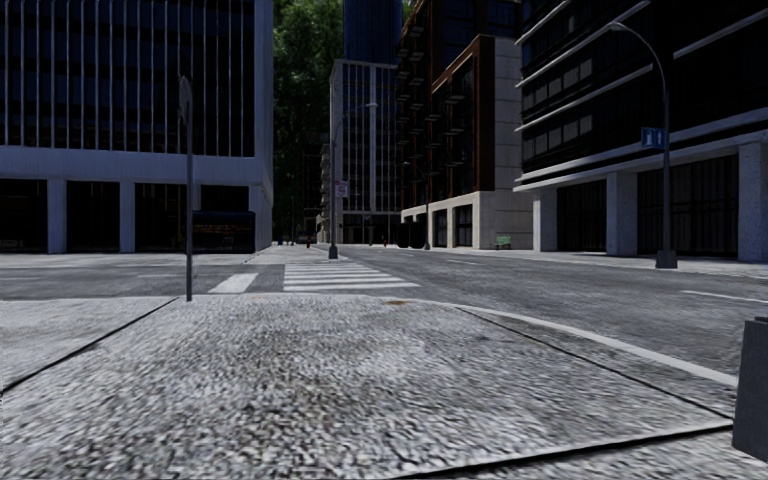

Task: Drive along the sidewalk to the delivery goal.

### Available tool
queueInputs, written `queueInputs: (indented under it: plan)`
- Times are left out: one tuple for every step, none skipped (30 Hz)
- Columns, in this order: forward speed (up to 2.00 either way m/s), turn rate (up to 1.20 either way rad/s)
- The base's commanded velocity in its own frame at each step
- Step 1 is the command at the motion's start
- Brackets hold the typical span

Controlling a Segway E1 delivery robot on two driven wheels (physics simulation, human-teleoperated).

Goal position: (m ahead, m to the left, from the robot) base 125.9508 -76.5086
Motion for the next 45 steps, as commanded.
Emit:
queueInputs:
  plan:
    - [2.0,0.0]
    - [2.0,0.0]
    - [2.0,0.0]
    - [2.0,0.0]
    - [2.0,0.0]
    - [2.0,0.0]
    - [2.0,0.0]
    - [2.0,0.0]
    - [2.0,0.0]
    - [2.0,0.0]
    - [2.0,0.0]
    - [2.0,0.03]
    - [2.0,0.08]
    - [2.0,0.08]
    - [2.0,0.12]
    - [2.0,0.13]
    - [2.0,0.17]
    - [2.0,0.2]
    - [2.0,0.2]
    - [2.0,0.23]
    - [2.0,0.24]
    - [2.0,0.24]
    - [2.0,0.25]
    - [2.0,0.25]
    - [2.0,0.25]
    - [2.0,0.25]
    - [2.0,0.25]
    - [2.0,0.26]
    - [2.0,0.26]
    - [2.0,0.26]
    - [2.0,0.26]
    - [2.0,0.27]
    - [2.0,0.27]
    - [2.0,0.27]
    - [2.0,0.27]
    - [2.0,0.27]
    - [2.0,0.27]
    - [2.0,0.27]
    - [2.0,0.28]
    - [2.0,0.28]
    - [2.0,0.28]
    - [2.0,0.28]
    - [2.0,0.28]
    - [2.0,0.28]
    - [2.0,0.28]
